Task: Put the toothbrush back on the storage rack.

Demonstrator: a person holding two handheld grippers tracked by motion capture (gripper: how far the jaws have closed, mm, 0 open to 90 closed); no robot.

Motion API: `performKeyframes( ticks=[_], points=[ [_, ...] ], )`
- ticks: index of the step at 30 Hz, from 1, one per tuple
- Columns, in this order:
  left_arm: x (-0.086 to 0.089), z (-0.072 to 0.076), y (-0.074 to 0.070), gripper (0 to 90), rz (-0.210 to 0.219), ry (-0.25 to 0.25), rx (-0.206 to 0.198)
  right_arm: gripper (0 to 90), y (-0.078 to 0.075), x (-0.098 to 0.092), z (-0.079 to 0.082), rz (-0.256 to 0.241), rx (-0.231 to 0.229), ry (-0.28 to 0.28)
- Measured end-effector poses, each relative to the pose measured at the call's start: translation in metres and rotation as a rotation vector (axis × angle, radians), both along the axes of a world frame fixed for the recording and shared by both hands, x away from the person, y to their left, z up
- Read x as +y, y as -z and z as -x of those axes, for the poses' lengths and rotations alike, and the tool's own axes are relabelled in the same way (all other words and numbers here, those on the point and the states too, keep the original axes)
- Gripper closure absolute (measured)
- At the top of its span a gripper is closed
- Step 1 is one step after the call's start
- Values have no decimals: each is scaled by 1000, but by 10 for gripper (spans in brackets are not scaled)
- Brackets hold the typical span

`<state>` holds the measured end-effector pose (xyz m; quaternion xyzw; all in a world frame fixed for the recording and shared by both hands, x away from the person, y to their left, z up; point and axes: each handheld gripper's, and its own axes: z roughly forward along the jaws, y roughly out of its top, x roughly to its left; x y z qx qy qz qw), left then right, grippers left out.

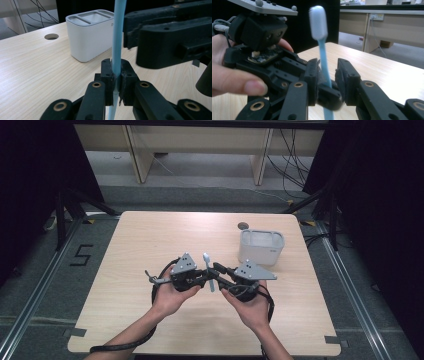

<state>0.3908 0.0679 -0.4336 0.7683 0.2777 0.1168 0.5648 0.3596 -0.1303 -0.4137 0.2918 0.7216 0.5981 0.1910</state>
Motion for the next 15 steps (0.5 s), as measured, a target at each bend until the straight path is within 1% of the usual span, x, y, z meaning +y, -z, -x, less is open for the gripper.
performKeyframes(
  ticks=[1,2,3,4,5,6,7,8,10,11,12,13,14,15],
  points=[
    [-1,0,0,830,2,2,1,713,0,2,-1,-7,0,-5],
    [-1,1,0,830,2,5,-1,713,0,3,-2,-1,-13,-5],
    [-1,2,-1,830,-11,-1,-4,716,1,5,-2,-3,5,-5],
    [-2,2,0,830,-9,7,-9,724,1,5,-3,3,-12,1],
    [-2,3,0,830,-19,1,-7,735,1,5,-4,15,-21,-3],
    [-3,3,0,830,-26,5,-12,762,1,6,-4,13,-5,1],
    [-4,4,0,830,-25,5,-11,791,1,7,-4,5,1,-4],
    [-4,4,0,829,-25,4,-13,827,0,6,-4,18,-22,3],
    [-4,4,0,829,-27,3,-17,839,0,6,-5,15,-23,-3],
    [-4,5,0,829,-27,5,-20,842,0,5,-5,24,-29,3],
    [-4,5,1,828,-23,9,-29,844,0,6,-4,9,-8,-2],
    [-4,6,0,824,-34,7,-39,845,0,6,-4,5,-2,-2],
    [-4,7,-1,796,-44,11,-41,846,-1,4,-4,15,-15,6],
    [-4,7,-1,735,-46,20,-58,846,-2,2,-3,14,-6,12]
  ],
)
